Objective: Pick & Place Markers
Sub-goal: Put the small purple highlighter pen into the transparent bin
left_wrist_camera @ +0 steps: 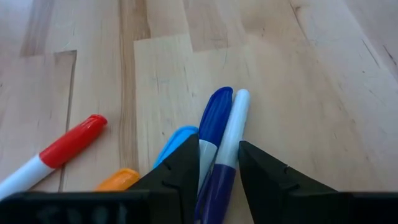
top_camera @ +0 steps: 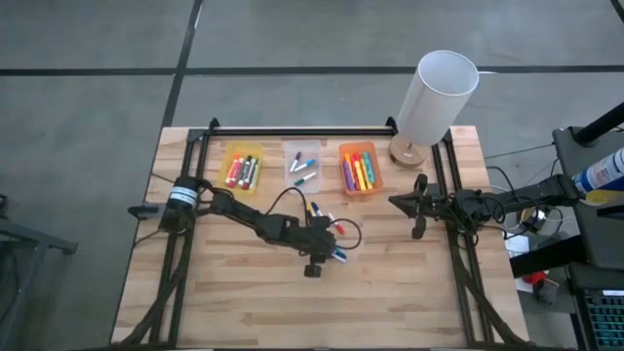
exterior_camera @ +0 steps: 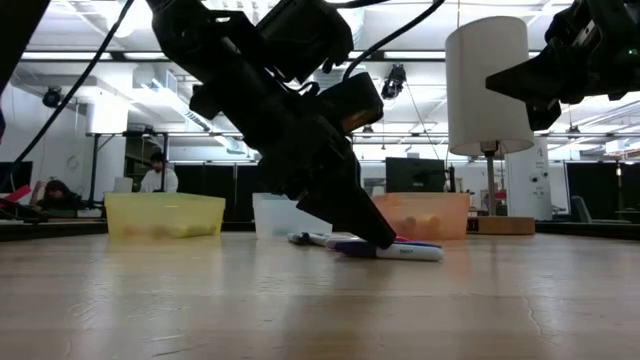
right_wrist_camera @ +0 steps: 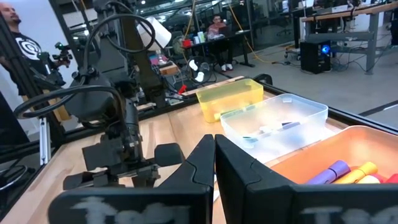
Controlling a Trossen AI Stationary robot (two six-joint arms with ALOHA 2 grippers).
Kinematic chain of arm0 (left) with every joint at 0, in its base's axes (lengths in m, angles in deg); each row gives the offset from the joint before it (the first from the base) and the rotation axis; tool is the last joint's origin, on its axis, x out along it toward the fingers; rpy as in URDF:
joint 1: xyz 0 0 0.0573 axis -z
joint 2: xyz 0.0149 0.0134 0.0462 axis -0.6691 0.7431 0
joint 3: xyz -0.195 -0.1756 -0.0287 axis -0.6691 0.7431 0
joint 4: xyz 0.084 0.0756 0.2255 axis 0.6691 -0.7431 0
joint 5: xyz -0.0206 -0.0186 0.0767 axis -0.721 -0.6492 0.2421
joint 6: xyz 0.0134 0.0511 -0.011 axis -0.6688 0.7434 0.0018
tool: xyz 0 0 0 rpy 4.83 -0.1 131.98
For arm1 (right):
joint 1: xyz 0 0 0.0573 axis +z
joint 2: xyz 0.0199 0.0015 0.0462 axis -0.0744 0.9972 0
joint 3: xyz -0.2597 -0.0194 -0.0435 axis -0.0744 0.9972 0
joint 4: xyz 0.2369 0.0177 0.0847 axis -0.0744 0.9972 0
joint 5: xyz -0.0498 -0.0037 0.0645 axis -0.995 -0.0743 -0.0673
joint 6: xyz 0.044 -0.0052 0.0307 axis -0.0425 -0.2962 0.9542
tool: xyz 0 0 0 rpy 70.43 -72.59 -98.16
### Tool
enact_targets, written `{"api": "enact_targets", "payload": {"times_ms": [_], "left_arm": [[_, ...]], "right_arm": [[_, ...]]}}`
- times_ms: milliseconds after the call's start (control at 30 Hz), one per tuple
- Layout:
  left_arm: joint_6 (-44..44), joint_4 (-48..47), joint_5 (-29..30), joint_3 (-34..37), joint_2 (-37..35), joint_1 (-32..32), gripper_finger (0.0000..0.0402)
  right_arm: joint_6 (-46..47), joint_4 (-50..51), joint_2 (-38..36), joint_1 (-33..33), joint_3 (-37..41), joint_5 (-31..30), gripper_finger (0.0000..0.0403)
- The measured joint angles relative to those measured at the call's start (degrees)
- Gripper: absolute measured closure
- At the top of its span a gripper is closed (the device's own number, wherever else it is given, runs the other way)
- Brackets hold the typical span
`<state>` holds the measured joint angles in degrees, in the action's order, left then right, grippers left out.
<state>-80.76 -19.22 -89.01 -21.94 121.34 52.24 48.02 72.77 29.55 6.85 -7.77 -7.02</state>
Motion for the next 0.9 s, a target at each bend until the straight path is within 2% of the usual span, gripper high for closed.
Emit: {"api": "enact_targets", "payload": {"times_ms": [367,533,600,733,900], "left_arm": [[-2.3,-1.3,-0.6,0.1,-0.3,1.4,0.0287],[-1.6,-3.3,-0.4,0.5,-1.7,3.9,0.0287],[-0.8,-3.4,1.9,0.5,-1.9,5.4,0.0287],[2.6,-3.8,11.8,0.5,-2.0,7.7,0.0287],[2.7,-3.9,14.2,0.6,-2.0,8.1,0.0287]], "right_arm": [[0.0,0.0,0.0,0.0,0.0,0.0,0.0394],[0.0,0.0,0.0,0.0,0.0,0.0,0.0394],[0.0,0.0,0.0,0.0,0.0,0.0,0.0394],[0.0,0.0,0.0,0.0,0.0,0.0,0.0394],[0.0,0.0,0.0,0.0,0.0,0.0,0.0394]]}}
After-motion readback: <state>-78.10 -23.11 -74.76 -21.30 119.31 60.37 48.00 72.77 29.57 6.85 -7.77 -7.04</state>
